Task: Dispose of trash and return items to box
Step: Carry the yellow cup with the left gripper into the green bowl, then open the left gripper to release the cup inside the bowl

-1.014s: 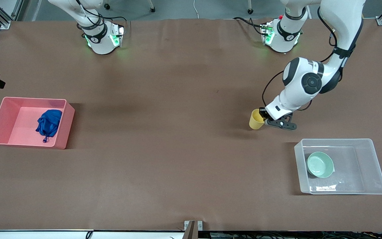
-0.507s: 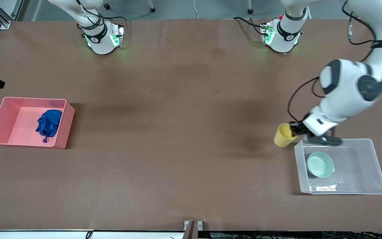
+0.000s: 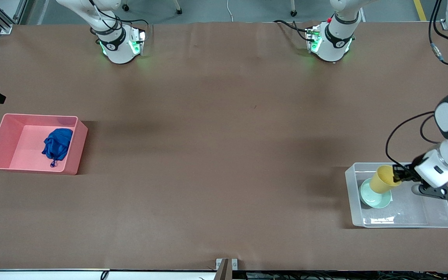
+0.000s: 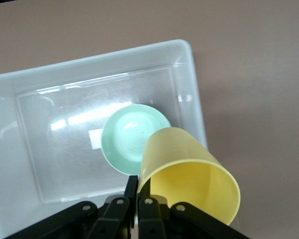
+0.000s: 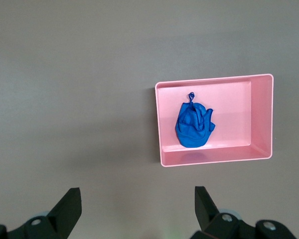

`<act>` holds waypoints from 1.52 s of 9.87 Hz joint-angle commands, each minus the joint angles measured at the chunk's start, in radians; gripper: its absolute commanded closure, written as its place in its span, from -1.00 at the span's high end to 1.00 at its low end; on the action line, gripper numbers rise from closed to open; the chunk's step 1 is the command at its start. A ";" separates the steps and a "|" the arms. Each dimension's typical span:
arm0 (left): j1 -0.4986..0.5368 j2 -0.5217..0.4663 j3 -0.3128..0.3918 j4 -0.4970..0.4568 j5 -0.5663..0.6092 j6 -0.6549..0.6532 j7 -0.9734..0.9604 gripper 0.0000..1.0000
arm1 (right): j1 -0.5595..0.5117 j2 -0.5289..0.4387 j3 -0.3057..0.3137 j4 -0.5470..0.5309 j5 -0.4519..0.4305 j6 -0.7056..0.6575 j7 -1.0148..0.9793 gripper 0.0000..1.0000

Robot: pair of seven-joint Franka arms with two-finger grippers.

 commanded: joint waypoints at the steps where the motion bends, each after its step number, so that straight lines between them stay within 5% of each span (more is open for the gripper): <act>1: -0.010 0.136 0.035 0.115 0.051 -0.019 0.062 -1.00 | 0.000 -0.014 0.000 -0.010 0.001 0.003 0.003 1.00; 10: -0.007 0.239 0.051 0.080 0.057 0.019 0.058 -0.98 | 0.000 -0.014 0.000 -0.010 0.000 0.004 0.001 1.00; 11: -0.008 0.243 0.051 0.077 0.057 0.019 0.055 -0.81 | 0.000 -0.014 0.000 -0.010 0.000 0.000 0.001 1.00; 12: -0.009 0.241 0.051 0.074 0.055 0.019 0.047 -0.41 | 0.000 -0.014 0.000 -0.010 0.000 0.003 0.001 1.00; 14: -0.009 0.221 0.049 0.077 0.057 0.016 0.049 0.86 | 0.003 -0.014 0.000 -0.010 0.000 0.003 0.001 1.00; 15: -0.009 0.182 0.040 0.077 0.057 0.008 0.049 1.00 | 0.002 -0.014 0.000 -0.010 0.000 0.001 0.001 1.00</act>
